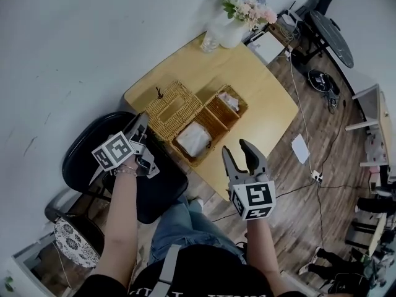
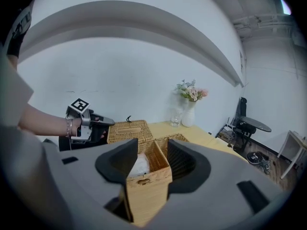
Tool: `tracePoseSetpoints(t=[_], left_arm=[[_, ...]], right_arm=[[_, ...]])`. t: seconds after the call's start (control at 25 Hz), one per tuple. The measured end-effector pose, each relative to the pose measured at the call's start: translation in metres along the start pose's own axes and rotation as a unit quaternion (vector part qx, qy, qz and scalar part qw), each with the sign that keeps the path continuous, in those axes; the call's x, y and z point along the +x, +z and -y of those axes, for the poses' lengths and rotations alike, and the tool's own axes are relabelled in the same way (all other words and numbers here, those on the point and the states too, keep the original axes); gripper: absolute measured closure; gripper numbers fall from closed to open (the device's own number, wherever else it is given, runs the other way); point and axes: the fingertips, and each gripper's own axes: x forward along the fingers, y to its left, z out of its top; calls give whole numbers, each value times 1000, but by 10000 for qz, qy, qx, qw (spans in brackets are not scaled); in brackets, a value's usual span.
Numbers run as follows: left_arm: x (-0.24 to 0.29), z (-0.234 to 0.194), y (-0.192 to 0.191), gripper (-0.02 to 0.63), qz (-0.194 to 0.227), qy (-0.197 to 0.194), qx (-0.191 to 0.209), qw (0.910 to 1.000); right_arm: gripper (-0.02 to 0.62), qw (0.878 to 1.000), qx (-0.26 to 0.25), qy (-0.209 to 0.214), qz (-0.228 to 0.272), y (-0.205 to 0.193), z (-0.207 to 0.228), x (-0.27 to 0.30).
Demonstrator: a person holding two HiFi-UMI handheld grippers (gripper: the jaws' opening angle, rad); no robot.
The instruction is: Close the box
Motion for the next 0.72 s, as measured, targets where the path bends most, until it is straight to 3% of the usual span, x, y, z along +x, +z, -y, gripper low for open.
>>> tracePoseSetpoints(t=[0.36,0.72], left_arm=[[-15,37,7,538,201,191,754,9968],[-30,69,-2,541,7,561,1833,9815]], right_arm=[[396,9993,-156,110,327,15,10,-33],[417,9964,-34,-94,837,31,32,-65]])
